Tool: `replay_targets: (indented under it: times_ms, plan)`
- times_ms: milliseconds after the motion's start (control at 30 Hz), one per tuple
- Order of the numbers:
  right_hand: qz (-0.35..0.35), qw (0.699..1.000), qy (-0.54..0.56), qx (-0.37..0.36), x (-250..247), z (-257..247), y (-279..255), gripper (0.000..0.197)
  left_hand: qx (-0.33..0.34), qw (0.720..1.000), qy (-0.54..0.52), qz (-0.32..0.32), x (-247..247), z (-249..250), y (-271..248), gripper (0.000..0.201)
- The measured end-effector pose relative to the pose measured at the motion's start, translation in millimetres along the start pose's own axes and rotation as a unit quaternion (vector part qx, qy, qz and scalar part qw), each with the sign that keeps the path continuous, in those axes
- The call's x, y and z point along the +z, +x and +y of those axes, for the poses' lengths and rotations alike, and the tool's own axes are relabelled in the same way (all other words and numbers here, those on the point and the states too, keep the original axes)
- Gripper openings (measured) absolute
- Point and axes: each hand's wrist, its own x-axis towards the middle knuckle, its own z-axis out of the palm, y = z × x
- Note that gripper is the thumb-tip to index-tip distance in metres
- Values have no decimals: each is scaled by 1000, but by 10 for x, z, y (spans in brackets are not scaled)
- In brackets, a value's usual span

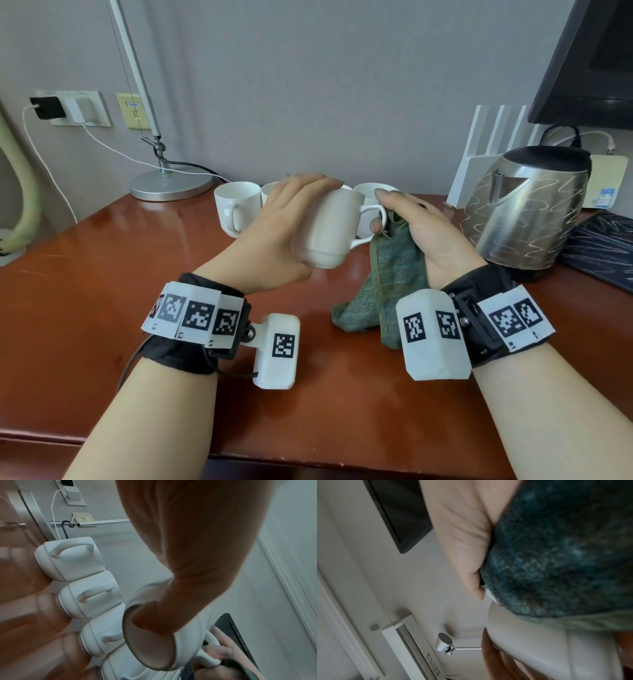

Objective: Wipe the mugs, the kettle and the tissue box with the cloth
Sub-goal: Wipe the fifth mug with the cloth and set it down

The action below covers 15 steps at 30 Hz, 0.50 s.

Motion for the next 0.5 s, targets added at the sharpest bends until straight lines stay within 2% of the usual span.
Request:
replay_targets:
  times_ms: [133, 233, 400, 500]
  plan:
    - [-13, 998, -10, 61, 2, -33, -13, 11, 12, 1000, 16, 6, 4, -4, 15, 86]
    - [-47, 994, -13, 101, 2, -51, -29, 10, 0, 1000, 23, 10, 35, -24, 5, 83]
    - [-49, 995, -34, 79, 3, -66, -19, 28, -70, 996, 40, 26, 115, -80, -3, 94]
    - [-31, 996, -19, 78, -36, -90, -3, 32, -115, 992, -28, 36, 158, -58, 22, 103]
